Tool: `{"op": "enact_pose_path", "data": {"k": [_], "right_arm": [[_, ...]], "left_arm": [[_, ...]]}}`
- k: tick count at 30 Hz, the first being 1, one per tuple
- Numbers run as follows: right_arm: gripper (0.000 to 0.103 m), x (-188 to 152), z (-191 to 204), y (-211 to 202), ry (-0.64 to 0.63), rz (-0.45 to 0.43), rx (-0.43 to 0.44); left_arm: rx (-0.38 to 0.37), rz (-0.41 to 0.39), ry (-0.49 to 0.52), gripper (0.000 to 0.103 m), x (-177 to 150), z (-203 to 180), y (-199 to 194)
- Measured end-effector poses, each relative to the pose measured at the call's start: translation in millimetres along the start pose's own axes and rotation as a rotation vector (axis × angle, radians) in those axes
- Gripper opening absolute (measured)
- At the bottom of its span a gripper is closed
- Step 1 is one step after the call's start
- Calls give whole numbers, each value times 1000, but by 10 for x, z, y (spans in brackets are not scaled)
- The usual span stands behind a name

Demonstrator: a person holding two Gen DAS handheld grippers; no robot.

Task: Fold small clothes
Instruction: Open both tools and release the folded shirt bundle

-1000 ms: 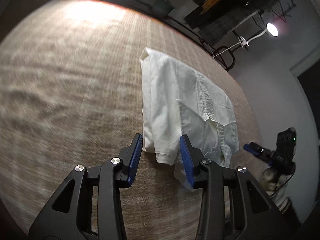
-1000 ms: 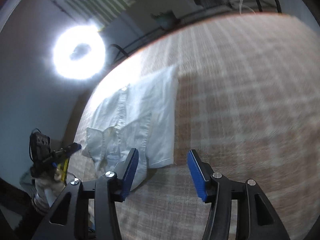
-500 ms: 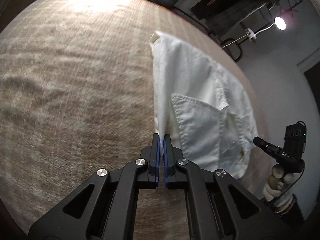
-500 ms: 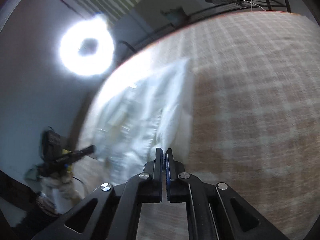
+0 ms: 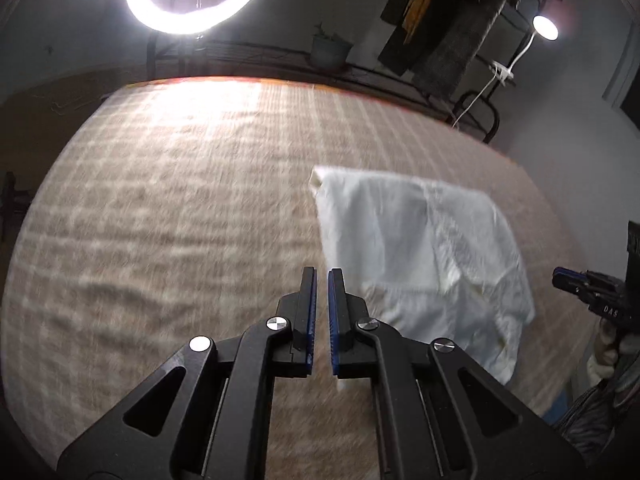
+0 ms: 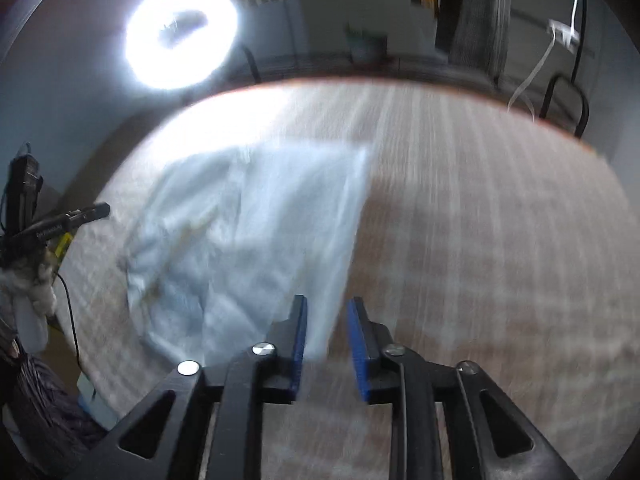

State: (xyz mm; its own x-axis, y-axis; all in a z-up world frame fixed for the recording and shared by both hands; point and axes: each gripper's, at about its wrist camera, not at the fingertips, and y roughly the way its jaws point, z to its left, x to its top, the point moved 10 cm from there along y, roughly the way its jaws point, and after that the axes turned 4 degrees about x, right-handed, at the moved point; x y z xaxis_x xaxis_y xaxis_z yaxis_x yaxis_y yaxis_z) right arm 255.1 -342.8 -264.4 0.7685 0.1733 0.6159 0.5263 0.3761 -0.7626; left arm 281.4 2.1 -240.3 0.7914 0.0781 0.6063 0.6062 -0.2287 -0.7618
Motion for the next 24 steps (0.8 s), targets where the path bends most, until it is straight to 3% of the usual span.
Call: {"op": "enact_pose_path", "data": {"k": [5, 8, 13, 18, 24], "right_arm": [[25, 447, 108, 255, 32, -78, 80], [25, 560, 167, 507, 36, -79, 90], [29, 651, 181, 721, 3, -76, 112], [30, 619, 84, 1015, -9, -17, 66], [22, 471, 5, 1209, -49, 53, 6]], "left_arm": [[4, -38, 19, 3, 386, -196, 298], [33, -64, 54, 3, 508, -283, 462], [55, -41, 122, 3, 578, -380, 845], [89, 11, 161, 3, 496, -308, 1201], [92, 12, 158, 5, 422, -244, 1307]]}}
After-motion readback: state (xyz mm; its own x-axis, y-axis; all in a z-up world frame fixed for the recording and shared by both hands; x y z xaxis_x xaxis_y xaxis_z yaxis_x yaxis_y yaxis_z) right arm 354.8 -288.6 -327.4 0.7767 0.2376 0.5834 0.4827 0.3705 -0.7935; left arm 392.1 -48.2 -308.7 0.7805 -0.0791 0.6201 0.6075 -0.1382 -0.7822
